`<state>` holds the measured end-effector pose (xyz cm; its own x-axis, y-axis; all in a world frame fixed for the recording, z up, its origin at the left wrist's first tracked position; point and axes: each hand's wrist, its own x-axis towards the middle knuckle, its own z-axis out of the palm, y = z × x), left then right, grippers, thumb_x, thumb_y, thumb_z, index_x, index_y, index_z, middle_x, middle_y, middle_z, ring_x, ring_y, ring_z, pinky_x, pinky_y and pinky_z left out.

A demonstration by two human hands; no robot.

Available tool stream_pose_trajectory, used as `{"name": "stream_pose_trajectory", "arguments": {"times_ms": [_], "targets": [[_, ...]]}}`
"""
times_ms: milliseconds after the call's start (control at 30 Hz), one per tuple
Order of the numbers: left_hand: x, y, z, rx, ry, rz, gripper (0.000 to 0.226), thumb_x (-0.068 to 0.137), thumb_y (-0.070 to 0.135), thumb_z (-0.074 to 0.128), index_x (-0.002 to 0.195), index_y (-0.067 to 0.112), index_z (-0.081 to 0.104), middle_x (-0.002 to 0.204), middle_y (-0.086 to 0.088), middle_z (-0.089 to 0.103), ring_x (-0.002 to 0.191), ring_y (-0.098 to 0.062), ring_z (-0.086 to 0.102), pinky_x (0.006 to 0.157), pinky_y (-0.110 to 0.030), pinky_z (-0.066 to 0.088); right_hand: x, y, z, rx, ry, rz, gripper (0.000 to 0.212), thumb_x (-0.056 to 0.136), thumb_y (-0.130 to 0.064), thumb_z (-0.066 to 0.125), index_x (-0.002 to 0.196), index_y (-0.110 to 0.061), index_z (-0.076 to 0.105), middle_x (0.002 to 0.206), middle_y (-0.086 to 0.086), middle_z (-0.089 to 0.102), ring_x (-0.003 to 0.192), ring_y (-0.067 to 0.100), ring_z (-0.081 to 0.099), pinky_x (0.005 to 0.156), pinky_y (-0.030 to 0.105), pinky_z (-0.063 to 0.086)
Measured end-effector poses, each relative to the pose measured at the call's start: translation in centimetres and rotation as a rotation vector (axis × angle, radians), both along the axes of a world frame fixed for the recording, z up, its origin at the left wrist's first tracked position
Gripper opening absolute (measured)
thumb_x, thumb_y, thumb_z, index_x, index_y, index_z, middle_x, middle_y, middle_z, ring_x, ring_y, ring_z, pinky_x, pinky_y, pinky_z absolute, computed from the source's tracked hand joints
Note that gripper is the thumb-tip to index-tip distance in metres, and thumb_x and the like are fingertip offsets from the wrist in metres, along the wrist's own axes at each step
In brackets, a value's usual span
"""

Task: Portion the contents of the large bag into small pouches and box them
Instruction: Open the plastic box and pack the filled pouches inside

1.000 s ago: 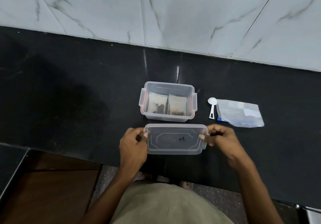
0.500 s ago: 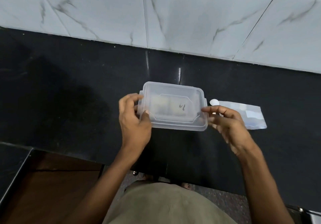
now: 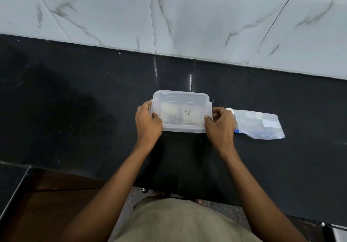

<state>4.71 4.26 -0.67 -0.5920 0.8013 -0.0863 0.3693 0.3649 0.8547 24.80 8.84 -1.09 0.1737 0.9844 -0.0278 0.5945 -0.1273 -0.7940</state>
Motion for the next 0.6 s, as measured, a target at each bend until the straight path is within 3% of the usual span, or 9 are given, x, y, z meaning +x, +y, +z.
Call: {"name": "stream_pose_trajectory", "arguments": {"times_ms": [67, 200, 300, 400, 500, 600], "targets": [[-0.6, 0.4, 0.1, 0.013, -0.053, 0.024, 0.035, 0.091, -0.001, 0.054, 0.120, 0.018, 0.063, 0.114, 0.005, 0.063, 0.107, -0.015, 0.060, 0.097, -0.035, 0.052, 0.0, 0.4, -0.2, -0.040, 0.010, 0.001, 0.030, 0.089, -0.016, 0.069, 0.117, -0.009, 0.065, 0.112, 0.007, 0.059, 0.091, 0.017, 0.061, 0.077, 0.025, 0.046], [-1.5, 1.2, 0.1, 0.015, -0.116, 0.034, 0.029, 0.092, 0.002, 0.062, 0.112, 0.021, 0.067, 0.096, 0.008, 0.067, 0.086, -0.005, 0.064, 0.081, -0.028, 0.056, 0.2, 1.1, -0.6, -0.169, 0.084, 0.038, 0.040, 0.088, -0.009, 0.057, 0.128, -0.010, 0.062, 0.116, 0.007, 0.064, 0.100, 0.020, 0.063, 0.080, 0.027, 0.048], [-1.9, 1.7, 0.0, -0.020, -0.184, 0.056, 0.027, 0.091, 0.005, 0.065, 0.110, 0.024, 0.067, 0.095, 0.004, 0.068, 0.087, -0.009, 0.066, 0.075, -0.029, 0.058, 0.8, 1.5, -0.3, -0.286, 0.291, 0.009, 0.035, 0.090, -0.001, 0.058, 0.124, -0.012, 0.063, 0.108, 0.000, 0.069, 0.098, 0.018, 0.067, 0.076, 0.028, 0.054], [-2.2, 2.3, -0.1, -0.082, -0.292, 0.106, 0.020, 0.090, 0.006, 0.068, 0.101, 0.023, 0.067, 0.096, 0.002, 0.070, 0.089, -0.014, 0.069, 0.077, -0.033, 0.060, 1.5, 2.1, -0.2, -0.400, 0.529, -0.066, 0.027, 0.092, 0.001, 0.059, 0.117, -0.010, 0.064, 0.107, 0.007, 0.075, 0.091, 0.024, 0.072, 0.069, 0.037, 0.059], [-2.6, 2.8, -0.5, -0.173, -0.460, 0.134, 0.013, 0.089, 0.007, 0.069, 0.098, 0.016, 0.069, 0.101, -0.004, 0.075, 0.090, -0.020, 0.073, 0.081, -0.041, 0.063, 1.9, 2.3, -0.2, -0.445, 0.568, -0.084, 0.025, 0.095, 0.003, 0.053, 0.116, -0.006, 0.063, 0.106, 0.012, 0.075, 0.084, 0.025, 0.072, 0.059, 0.032, 0.056], [-2.8, 3.2, -0.2, -0.229, -0.564, 0.145, 0.010, 0.093, 0.005, 0.067, 0.102, 0.009, 0.069, 0.098, -0.008, 0.076, 0.087, -0.023, 0.074, 0.076, -0.040, 0.064, 2.1, 2.5, 0.0, -0.474, 0.583, -0.070, 0.022, 0.097, 0.002, 0.053, 0.115, -0.005, 0.063, 0.102, 0.011, 0.075, 0.077, 0.022, 0.072, 0.054, 0.029, 0.055]]}}
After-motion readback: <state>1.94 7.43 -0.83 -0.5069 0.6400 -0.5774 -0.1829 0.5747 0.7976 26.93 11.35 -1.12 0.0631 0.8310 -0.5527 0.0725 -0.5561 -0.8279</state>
